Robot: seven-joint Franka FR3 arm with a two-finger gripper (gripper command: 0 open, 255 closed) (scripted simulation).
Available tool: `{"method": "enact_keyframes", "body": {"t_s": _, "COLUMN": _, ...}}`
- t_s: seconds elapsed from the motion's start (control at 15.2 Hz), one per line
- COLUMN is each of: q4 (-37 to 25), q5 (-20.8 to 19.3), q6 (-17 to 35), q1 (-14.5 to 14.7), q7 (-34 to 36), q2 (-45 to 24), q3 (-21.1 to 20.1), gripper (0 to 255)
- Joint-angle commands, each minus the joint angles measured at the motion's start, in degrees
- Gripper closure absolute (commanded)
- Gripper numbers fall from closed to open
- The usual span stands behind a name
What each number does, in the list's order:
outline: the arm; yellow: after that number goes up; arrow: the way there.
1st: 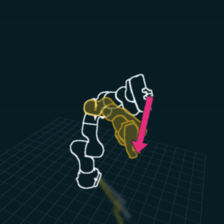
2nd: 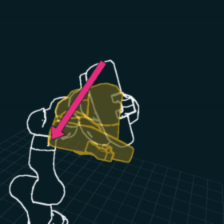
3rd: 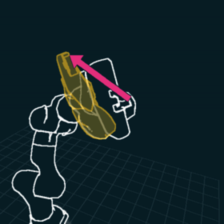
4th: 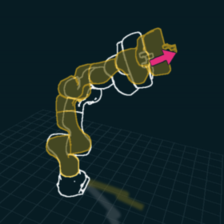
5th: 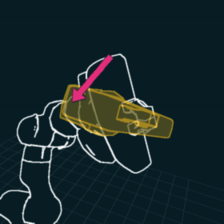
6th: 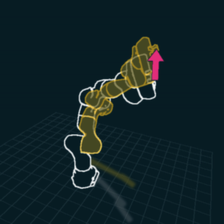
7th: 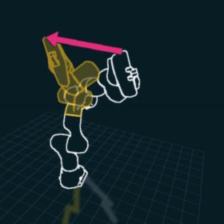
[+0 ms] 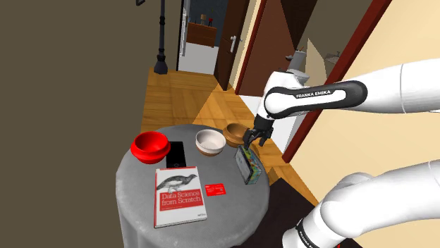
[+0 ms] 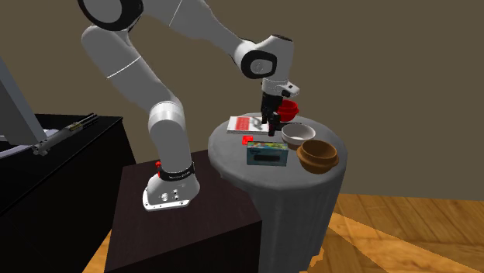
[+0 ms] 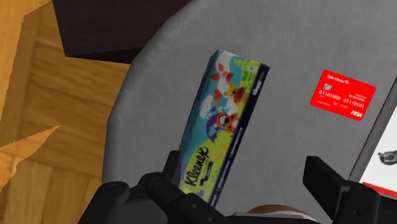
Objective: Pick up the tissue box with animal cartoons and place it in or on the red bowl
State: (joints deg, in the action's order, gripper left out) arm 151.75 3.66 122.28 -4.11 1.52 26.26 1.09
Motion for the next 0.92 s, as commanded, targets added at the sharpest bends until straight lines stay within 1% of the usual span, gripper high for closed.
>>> {"method": "enact_keyframes", "body": {"t_s": 0.0, "q4": 1.6, "q5": -0.4, "q6": 4.2, "q1": -0.6, "q7": 0.9, "q2": -3.4, "q3": -0.1, "gripper": 0}}
{"method": "enact_keyframes", "body": {"t_s": 0.13, "q4": 2.2, "q5": -0.9, "q6": 8.0, "q1": -1.2, "q7": 1.9, "q2": -7.3, "q3": -0.1, "gripper": 0}}
{"method": "enact_keyframes", "body": {"t_s": 0.46, "q4": 3.8, "q5": -0.7, "q6": 12.3, "q1": -1.1, "q7": 1.9, "q2": -10.2, "q3": -0.1, "gripper": 0}}
{"method": "enact_keyframes", "body": {"t_s": 0.66, "q4": 4.9, "q5": -0.4, "q6": 15.8, "q1": -1.0, "q7": 1.7, "q2": -12.6, "q3": -0.1, "gripper": 0}}
{"method": "enact_keyframes", "body": {"t_s": 0.86, "q4": 4.9, "q5": -0.4, "q6": 15.8, "q1": -1.0, "q7": 1.7, "q2": -12.6, "q3": -0.2, "gripper": 0}}
